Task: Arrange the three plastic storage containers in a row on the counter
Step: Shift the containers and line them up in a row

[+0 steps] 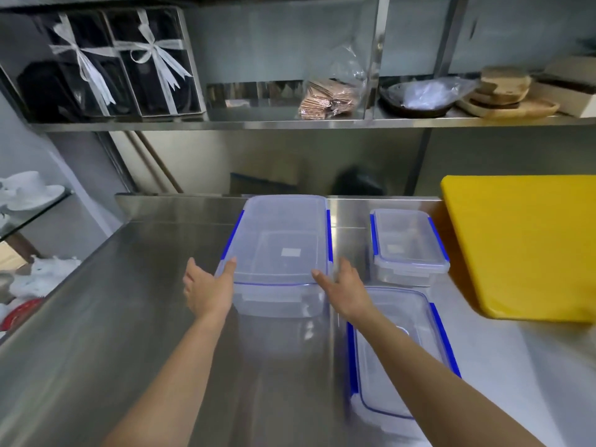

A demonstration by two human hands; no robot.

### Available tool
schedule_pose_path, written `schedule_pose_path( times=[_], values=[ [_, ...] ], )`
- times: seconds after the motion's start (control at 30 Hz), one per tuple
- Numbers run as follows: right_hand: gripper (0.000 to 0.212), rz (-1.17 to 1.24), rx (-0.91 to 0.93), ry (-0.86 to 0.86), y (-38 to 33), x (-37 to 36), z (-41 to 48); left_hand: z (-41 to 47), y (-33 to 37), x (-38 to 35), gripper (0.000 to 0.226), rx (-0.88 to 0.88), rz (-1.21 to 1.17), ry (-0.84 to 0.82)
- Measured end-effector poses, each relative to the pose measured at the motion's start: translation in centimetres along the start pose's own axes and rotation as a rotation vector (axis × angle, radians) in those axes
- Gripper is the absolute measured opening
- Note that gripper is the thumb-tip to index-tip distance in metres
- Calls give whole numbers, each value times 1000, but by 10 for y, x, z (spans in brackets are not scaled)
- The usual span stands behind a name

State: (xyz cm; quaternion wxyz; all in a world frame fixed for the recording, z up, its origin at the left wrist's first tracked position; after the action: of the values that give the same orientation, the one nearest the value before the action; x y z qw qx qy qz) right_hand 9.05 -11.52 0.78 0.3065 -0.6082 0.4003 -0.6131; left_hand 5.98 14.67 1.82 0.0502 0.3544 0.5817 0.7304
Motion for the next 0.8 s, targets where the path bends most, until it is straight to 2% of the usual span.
schedule_pose_path(
  times=[0.1, 0.17, 0.27, 0.33, 0.47, 0.6, 0.8],
  values=[
    [69, 64, -40, 7, -5, -16, 11, 22, -13, -13, 86, 169, -184, -163],
    [70, 36, -58, 69, -6, -23, 15, 30, -19, -25, 78, 248, -245, -296],
    [61, 55, -62, 177, -10, -31, 17, 34, -20, -34, 41, 135, -236, -406],
    [57, 74, -57, 194, -14, -40, 18, 37, -23, -35, 25, 63, -271, -396],
    [55, 114, -48, 196, -25, -58, 15, 51, -36, -26, 28, 83, -330, -323],
    [54, 118, 12, 161, -47, -89, 12, 78, -48, -5, 19, 87, -378, -245],
    [67, 127, 24, 43, -81, -151, 12, 130, -64, 36, 31, 74, -344, -212]
  ],
)
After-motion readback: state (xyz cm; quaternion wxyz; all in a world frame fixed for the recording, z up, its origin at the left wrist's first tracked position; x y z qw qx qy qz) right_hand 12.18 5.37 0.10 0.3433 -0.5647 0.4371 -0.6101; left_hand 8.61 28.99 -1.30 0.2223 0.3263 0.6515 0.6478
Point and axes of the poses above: each hand's wrist, its own z-axis towards the middle knuckle, its own x-axis out of the back of the hand, y = z × x, the point moved 7 cm from there along z, towards the middle knuckle, and after that the axes turned 10 degrees about y, right-handed, at the moved point
